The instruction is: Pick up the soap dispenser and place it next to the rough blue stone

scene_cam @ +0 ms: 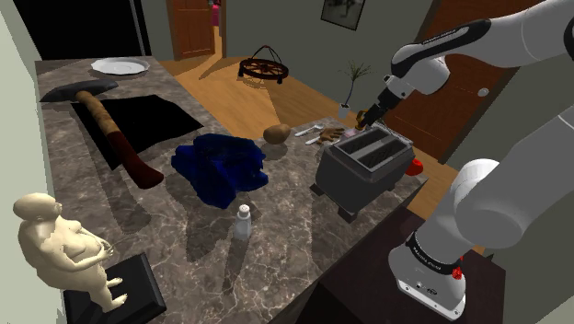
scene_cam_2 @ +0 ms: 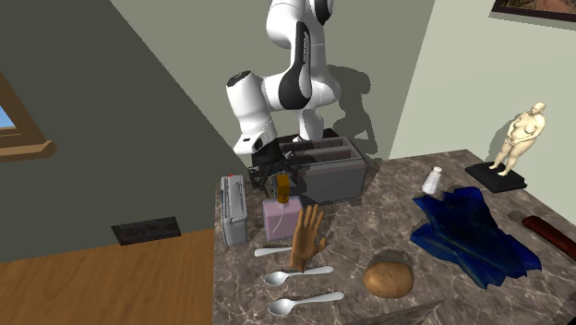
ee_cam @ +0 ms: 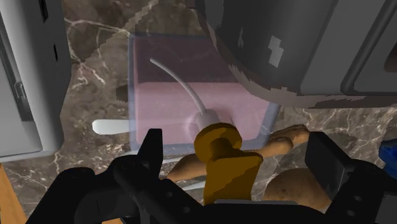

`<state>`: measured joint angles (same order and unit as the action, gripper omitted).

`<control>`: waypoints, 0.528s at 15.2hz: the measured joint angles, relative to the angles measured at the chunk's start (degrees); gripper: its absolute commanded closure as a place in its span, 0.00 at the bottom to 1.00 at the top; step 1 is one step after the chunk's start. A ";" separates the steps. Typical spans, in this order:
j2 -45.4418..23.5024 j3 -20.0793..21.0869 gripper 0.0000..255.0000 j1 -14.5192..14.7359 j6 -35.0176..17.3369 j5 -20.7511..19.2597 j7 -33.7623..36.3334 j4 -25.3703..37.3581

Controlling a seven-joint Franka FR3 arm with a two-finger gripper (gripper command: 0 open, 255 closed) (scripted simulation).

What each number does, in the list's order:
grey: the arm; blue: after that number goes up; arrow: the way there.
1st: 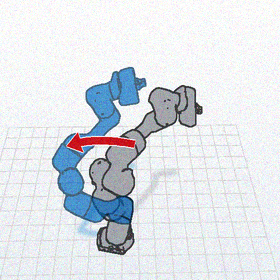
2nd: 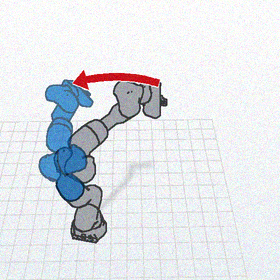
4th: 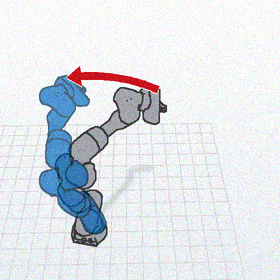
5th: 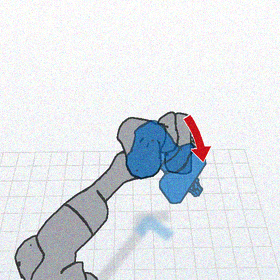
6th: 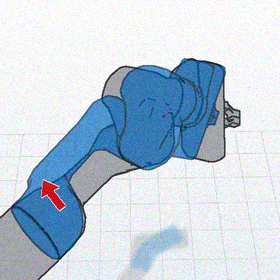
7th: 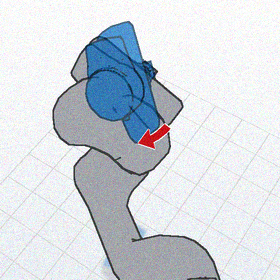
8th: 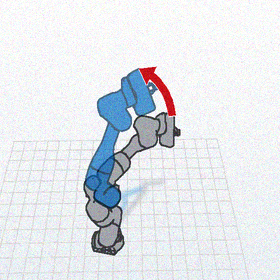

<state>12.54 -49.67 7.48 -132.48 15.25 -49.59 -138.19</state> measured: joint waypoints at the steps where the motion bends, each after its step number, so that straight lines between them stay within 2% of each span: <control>1: -0.03 -0.01 0.00 0.02 -0.05 0.04 -0.02 -0.03; 3: -0.07 -0.02 0.00 0.05 -0.10 0.10 -0.05 -0.04; 4: -0.07 -0.02 1.00 0.05 -0.10 0.10 -0.05 -0.04; 8: -0.06 -0.01 1.00 0.05 -0.11 0.10 -0.05 -0.03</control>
<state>12.48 -49.68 7.54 -132.58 15.35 -49.64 -138.22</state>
